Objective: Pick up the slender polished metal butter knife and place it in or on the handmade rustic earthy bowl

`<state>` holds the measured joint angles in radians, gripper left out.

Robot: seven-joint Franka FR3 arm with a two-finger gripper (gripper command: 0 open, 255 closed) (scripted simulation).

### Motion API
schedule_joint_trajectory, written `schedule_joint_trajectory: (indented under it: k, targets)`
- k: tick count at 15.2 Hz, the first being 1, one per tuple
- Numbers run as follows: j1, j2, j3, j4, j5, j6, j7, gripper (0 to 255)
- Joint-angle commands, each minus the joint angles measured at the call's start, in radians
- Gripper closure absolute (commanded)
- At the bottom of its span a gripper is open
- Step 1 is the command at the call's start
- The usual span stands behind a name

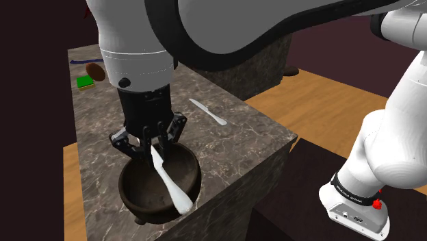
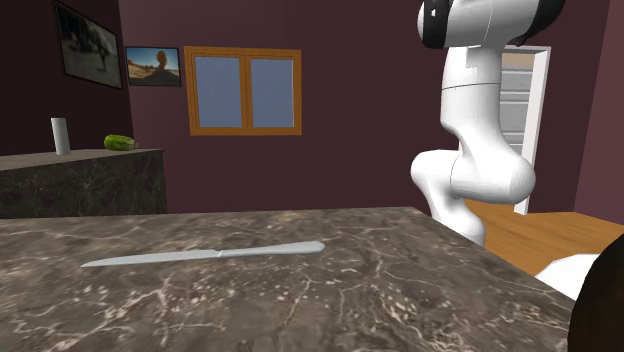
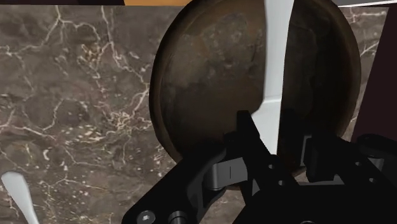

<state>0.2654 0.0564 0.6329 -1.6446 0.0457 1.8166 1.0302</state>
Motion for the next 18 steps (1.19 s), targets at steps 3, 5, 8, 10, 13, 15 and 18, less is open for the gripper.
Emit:
schedule_joint_trajectory:
  k: [3,5,8,10,13,15,18]
  targets:
    - [-0.001,-0.005,-0.001,-0.034,0.003,0.031,-0.004,255]
    - [-0.001,-0.005,-0.001,-0.034,0.003,0.031,-0.004,255]
    - [-0.001,-0.005,-0.001,-0.034,0.003,0.031,-0.004,255]
    - [-0.001,-0.005,-0.001,-0.034,0.003,0.031,-0.004,0]
    - [-0.001,-0.005,-0.001,-0.034,0.003,0.031,-0.004,0]
    - [-0.001,-0.005,-0.001,-0.034,0.003,0.031,-0.004,0]
    - [-0.004,-0.007,-0.003,0.064,0.004,-0.070,-0.004,0]
